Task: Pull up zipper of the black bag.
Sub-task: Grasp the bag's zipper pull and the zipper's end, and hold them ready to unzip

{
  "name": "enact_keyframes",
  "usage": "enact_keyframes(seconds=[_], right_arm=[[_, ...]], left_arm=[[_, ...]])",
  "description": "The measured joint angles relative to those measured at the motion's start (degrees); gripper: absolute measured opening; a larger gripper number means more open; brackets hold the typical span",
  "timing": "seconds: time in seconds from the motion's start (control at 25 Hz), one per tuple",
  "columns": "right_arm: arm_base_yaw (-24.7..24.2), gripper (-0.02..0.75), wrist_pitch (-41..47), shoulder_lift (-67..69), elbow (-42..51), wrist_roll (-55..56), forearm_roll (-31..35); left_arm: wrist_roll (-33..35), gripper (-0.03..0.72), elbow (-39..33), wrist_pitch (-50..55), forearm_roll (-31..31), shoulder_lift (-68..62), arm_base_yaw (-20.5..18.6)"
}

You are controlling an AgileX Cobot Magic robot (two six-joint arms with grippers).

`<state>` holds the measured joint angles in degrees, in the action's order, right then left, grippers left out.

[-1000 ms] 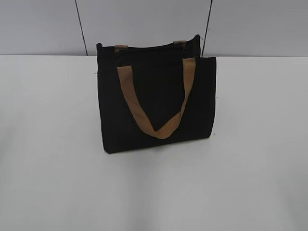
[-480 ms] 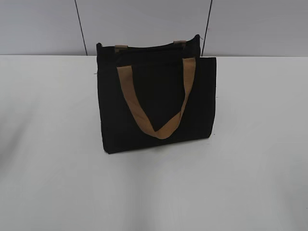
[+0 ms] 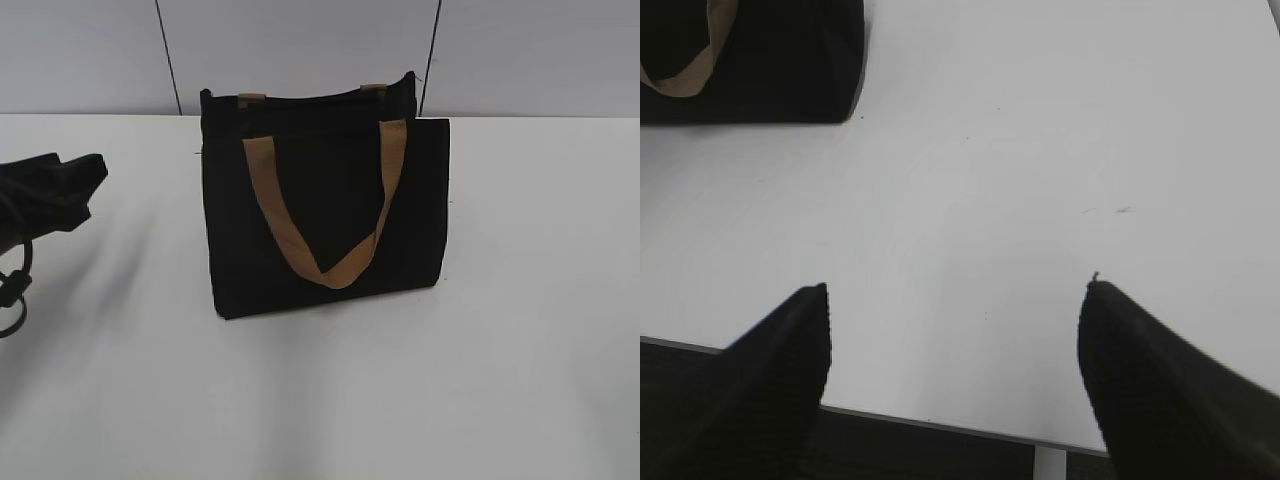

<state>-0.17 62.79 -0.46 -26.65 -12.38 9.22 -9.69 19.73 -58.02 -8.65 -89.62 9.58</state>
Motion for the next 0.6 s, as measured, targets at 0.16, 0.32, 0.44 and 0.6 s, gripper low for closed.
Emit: enact_keyframes(seconds=[0.16, 0.32, 0.44, 0.6], right_arm=[[0.00, 0.587, 0.00, 0.00, 0.00, 0.00, 0.00], [0.00, 0.587, 0.00, 0.00, 0.00, 0.00, 0.00], [0.00, 0.587, 0.00, 0.00, 0.00, 0.05, 0.00], [0.00, 0.587, 0.00, 0.00, 0.00, 0.05, 0.00]], left_arm=[[-5.92, 0.434, 2.70, -5.08, -5.99, -9.40, 0.00], [-7.11, 0.434, 7.58, -6.02, -15.55, -15.46, 0.00], [-7.31, 0.434, 11.33, -4.45, -21.27, -18.73, 0.00], [-7.45, 0.433, 14.54, -1.88, -27.39, -21.09, 0.00]])
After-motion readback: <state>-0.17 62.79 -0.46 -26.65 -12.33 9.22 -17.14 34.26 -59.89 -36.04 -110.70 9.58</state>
